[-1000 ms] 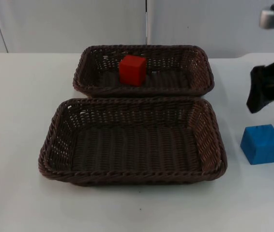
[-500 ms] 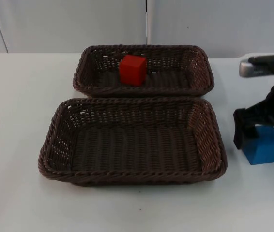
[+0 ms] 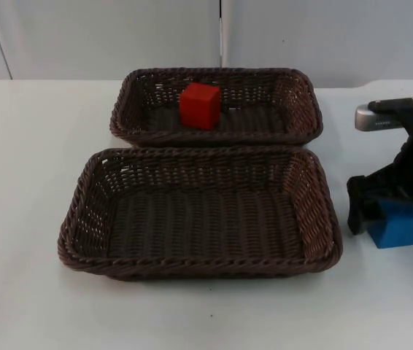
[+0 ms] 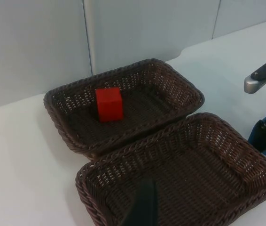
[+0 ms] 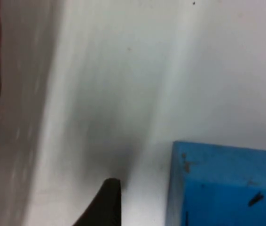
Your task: Pick up one cube with the left hand and place it into the upper basket. Pick up one cube with the right hand and place it into the lower basket.
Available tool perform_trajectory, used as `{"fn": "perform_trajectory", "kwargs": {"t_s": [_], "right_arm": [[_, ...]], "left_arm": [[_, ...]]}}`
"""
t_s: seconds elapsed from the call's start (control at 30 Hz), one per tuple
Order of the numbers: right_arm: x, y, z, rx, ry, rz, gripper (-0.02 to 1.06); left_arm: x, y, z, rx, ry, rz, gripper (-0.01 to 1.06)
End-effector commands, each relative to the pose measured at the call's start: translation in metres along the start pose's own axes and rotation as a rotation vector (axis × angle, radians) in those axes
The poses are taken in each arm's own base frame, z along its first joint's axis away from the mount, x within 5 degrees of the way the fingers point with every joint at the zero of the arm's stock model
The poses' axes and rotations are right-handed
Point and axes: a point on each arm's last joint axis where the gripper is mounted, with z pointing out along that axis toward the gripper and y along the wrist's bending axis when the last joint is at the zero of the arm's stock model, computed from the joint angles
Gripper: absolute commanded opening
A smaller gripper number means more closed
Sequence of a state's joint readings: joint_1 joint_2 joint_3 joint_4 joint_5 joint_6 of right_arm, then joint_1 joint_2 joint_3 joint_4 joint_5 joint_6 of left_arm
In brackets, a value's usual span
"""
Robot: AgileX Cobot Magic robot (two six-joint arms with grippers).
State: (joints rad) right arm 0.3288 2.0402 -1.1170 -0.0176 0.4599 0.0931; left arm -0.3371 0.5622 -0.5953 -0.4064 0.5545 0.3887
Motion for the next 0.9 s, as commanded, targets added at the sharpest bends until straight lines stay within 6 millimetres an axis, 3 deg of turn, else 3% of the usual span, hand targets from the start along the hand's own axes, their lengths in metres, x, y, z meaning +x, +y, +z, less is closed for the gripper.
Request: {"fn": "perform_trajectory", "kwargs": {"t_s": [0.0,0.03,0.13,0.17,0.27,0.3,0.37,0.5,0.53,0.67,0.7,0.83,0.87], "right_arm": [[-0.003,0.002,-0.001,-0.001,-0.021,-0.006,0.93],[-0.003,0.002,-0.001,-0.001,-0.021,-0.006,0.85],[-0.003,0.002,-0.001,-0.001,-0.021,-0.006,0.48],[-0.003,0.002,-0.001,-0.001,-0.021,-0.006,0.48],[-0.002,0.002,-0.004,-0.001,-0.013,-0.003,0.09],[-0.003,0.002,-0.008,-0.002,-0.018,-0.003,0.00],[-0.004,0.002,-0.013,-0.002,-0.024,-0.003,0.00],[-0.009,0.002,-0.046,-0.005,-0.075,-0.010,0.00],[-0.009,0.002,-0.046,-0.005,-0.075,-0.010,0.00],[-0.011,0.002,-0.092,-0.010,-0.148,-0.008,0.00],[-0.011,0.002,-0.092,-0.010,-0.148,-0.008,0.00],[-0.007,0.001,-0.147,-0.017,-0.246,-0.007,0.00],[-0.007,0.001,-0.147,-0.017,-0.246,-0.007,0.00]], "left_arm": [[0.000,0.000,0.000,0.001,-0.010,-0.010,0.76],[0.000,0.000,0.000,0.001,-0.010,-0.010,0.76],[0.000,0.000,0.000,0.001,-0.010,-0.010,0.76],[0.000,0.000,0.000,0.001,-0.010,-0.010,0.76],[0.000,0.000,0.000,0.001,-0.010,-0.010,0.76],[0.000,0.000,0.000,0.001,-0.010,-0.010,0.76],[0.000,0.000,0.000,0.000,-0.009,-0.009,0.76],[0.000,0.000,0.000,-0.002,-0.009,-0.005,0.76],[0.000,0.000,0.000,-0.002,-0.009,-0.005,0.76],[0.000,0.000,0.000,-0.002,-0.009,-0.005,0.76],[0.000,0.000,0.000,-0.002,-0.009,-0.005,0.76],[0.000,0.000,0.000,-0.003,-0.008,-0.003,0.76],[0.000,0.000,0.000,-0.003,-0.008,-0.003,0.76]]}}
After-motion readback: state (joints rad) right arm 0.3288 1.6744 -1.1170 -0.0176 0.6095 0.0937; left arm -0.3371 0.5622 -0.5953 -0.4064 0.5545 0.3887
